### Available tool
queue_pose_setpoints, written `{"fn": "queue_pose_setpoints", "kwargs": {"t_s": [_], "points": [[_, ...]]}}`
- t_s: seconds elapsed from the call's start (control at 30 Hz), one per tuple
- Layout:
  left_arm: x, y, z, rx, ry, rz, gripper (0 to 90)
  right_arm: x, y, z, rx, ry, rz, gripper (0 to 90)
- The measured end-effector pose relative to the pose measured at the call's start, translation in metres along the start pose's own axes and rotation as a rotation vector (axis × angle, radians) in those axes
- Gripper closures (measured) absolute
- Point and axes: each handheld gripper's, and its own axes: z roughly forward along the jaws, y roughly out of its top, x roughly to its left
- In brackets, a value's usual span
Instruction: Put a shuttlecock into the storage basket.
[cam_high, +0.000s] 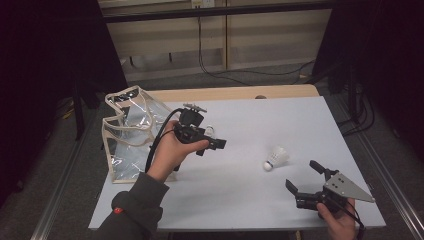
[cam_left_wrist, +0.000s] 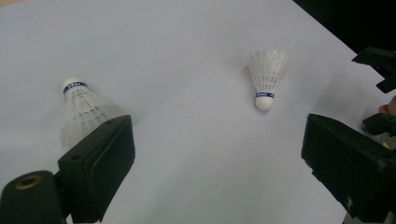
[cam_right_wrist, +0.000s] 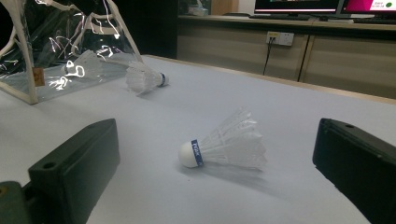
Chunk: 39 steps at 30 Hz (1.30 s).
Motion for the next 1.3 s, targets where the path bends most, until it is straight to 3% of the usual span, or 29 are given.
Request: {"fn": "queue_pose_setpoints", "kwargs": {"t_s": [1.3], "points": [[-0.003,-0.018,0.025,0.022,-0.038,0.004,9.1,0.0,0.0,0.0,-0.003,0.0,-0.004,0.7]]}}
